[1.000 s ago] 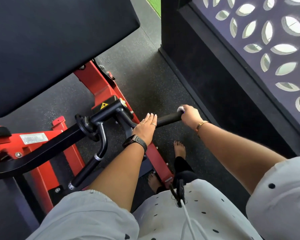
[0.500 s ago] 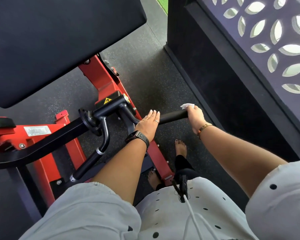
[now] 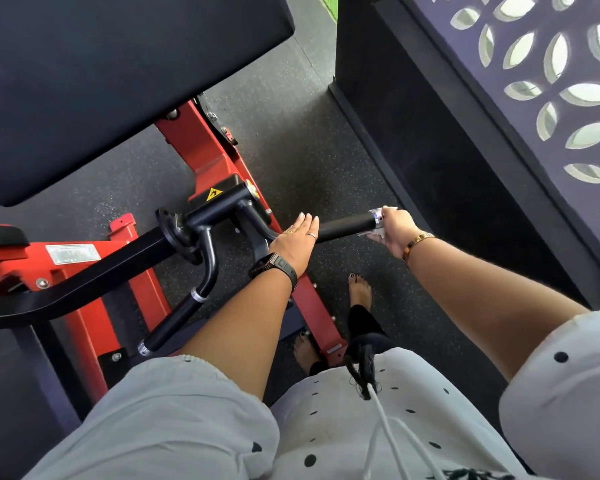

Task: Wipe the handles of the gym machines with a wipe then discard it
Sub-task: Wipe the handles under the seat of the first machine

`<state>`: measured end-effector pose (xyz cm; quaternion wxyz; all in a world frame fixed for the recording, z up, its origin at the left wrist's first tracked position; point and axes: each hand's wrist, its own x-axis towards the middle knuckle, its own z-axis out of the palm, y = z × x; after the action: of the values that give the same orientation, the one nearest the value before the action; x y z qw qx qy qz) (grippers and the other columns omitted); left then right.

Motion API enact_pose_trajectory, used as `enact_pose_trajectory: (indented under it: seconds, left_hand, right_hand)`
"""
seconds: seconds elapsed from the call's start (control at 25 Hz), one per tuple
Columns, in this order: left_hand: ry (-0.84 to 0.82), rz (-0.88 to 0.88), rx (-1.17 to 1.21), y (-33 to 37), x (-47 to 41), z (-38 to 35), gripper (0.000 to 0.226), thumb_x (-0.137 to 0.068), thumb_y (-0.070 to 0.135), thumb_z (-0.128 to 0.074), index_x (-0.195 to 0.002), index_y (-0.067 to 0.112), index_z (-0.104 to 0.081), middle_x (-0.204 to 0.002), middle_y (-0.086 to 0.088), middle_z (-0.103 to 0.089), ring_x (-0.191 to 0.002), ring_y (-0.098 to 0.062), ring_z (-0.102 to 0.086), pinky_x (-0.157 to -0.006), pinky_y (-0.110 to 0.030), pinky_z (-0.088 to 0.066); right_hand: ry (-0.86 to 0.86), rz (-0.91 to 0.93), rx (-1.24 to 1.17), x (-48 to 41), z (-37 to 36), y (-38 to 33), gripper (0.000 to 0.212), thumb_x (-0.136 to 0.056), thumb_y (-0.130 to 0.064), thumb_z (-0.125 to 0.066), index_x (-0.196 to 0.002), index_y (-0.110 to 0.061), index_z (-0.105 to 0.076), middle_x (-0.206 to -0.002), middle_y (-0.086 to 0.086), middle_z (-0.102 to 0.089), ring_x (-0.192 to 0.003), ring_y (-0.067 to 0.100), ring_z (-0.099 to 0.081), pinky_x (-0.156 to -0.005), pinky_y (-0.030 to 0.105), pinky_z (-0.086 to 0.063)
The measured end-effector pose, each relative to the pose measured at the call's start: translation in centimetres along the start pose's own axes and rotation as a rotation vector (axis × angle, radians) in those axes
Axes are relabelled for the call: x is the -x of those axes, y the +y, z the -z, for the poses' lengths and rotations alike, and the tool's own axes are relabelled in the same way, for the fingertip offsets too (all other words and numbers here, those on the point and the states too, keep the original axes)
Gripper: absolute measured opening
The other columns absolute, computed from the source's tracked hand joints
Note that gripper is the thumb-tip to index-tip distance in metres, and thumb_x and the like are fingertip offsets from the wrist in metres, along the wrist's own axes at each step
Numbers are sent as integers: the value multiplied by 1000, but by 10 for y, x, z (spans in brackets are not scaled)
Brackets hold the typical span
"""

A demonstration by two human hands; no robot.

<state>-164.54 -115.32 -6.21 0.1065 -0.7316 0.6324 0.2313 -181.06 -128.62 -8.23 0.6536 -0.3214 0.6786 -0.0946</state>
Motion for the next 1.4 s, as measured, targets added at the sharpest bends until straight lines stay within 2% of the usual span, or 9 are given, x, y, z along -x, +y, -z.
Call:
enact_pose_trajectory:
  seconds: [0.24, 0.36, 0.44, 0.6, 0.72, 0.92, 1.04, 1.2, 1.4]
  left_hand:
    - [-7, -6, 26, -1, -1, 0, 59, -101, -2, -33, -152, 7, -5, -160, -9, -8, -148, -20, -1, -119, -30, -13]
    - [-21, 10, 58, 0, -2, 0, 59, -99, -3, -33, -152, 8, -7, -160, -8, -10, -148, -20, -4, -118, -30, -13]
    - [-17, 39, 92, 2, -3, -1, 60, -97, -6, -33, -152, 7, -11, -159, -9, -14, -148, -21, -7, -119, -33, -11]
    - [13, 96, 136, 6, -4, -4, 58, -97, -6, -25, -152, 7, -12, -159, -7, -16, -147, -19, -9, -120, -33, -9]
    - [-9, 78, 162, 3, -7, -3, 56, -98, -2, -31, -151, 8, -15, -158, -8, -19, -147, -20, -11, -120, -32, -11]
    - [-24, 73, 173, 1, -8, -4, 56, -100, 8, -41, -150, 8, -19, -157, -9, -23, -147, -22, -14, -119, -34, -15]
    - [11, 87, 171, 3, -8, -4, 54, -99, 1, -35, -150, 9, -21, -156, -8, -25, -146, -21, -17, -118, -32, -16]
    - [55, 203, 239, 0, -4, -5, 50, -100, 7, -35, -149, 13, -26, -155, -4, -29, -145, -18, -20, -116, -29, -17]
    - [-38, 190, 216, -4, -6, -2, 57, -98, 28, -50, -149, 13, -28, -154, -5, -31, -145, -19, -21, -117, -31, -16]
  right_hand:
    - [140, 278, 589, -4, -15, -8, 38, -100, -18, -30, -118, 3, -55, -122, 23, -57, -112, 37, -52, -98, 43, -42]
    - [95, 487, 1085, 4, -30, -11, 27, -95, -12, -36, -107, -6, -60, -112, 13, -62, -108, 34, -54, -99, 43, -41]
    - [68, 648, 1372, 14, -44, 0, 25, -94, -15, -40, -109, -13, -60, -116, 7, -61, -122, 30, -46, -109, 49, -27]
    - [-89, 918, 1163, 46, -60, 40, 42, -100, -16, -35, -140, -7, -41, -148, 10, -39, -144, 25, -20, -118, 40, -6]
    - [-78, 1063, 1232, 45, -27, 52, 51, -99, -13, -38, -148, -13, -26, -155, 6, -26, -146, 21, -12, -119, 39, -2]
    - [236, 777, 1205, 25, -13, 37, 45, -102, -22, -29, -145, -7, -33, -152, 13, -29, -145, 28, -13, -119, 44, -2]
    - [90, 859, 1196, 33, -50, 33, 41, -101, -21, -33, -138, -7, -43, -145, 12, -42, -142, 27, -23, -117, 40, -6]
    - [-167, 1096, 1214, 49, -46, 48, 48, -98, -13, -40, -145, -7, -33, -151, 10, -33, -144, 24, -21, -119, 33, -3]
    - [118, 1014, 1228, 36, -8, 45, 48, -96, -10, -42, -144, -6, -35, -147, 12, -39, -141, 28, -26, -120, 41, -8]
